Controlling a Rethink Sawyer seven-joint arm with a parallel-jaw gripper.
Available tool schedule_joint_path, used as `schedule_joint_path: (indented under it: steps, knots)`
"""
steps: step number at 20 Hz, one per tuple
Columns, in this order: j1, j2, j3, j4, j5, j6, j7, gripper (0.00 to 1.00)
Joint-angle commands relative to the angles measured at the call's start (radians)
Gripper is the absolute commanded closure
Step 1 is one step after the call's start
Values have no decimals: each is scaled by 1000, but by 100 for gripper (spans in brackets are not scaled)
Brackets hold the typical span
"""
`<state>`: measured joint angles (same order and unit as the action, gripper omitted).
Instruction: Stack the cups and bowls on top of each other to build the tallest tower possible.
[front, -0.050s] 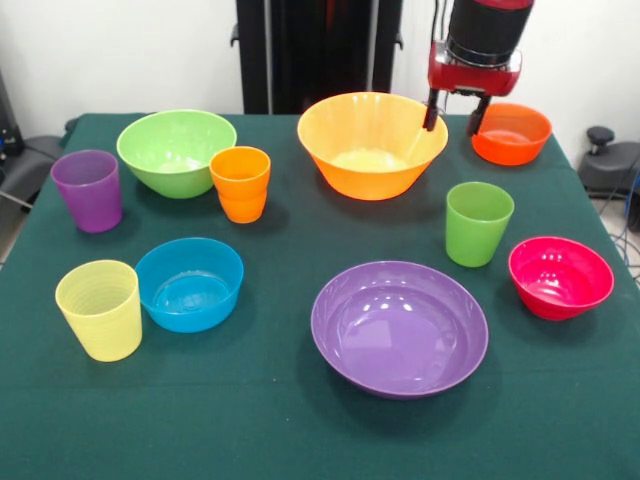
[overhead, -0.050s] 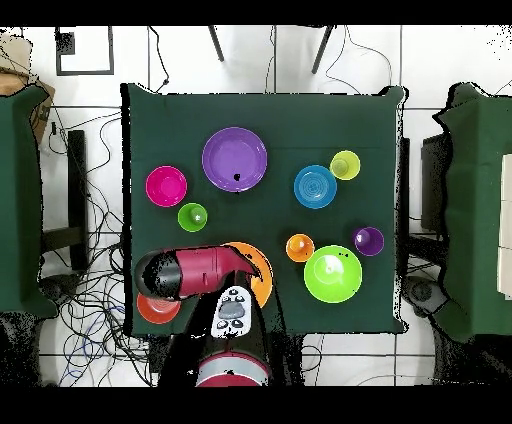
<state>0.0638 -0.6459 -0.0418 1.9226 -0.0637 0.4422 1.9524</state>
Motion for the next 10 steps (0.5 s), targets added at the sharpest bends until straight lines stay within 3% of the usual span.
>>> schedule_joint_path:
  steps: [1,10]
  knots:
    - [52,86,6,-38,-6,-35,159,0]
    - [102,143,-62,-81,3,-9,162,0]
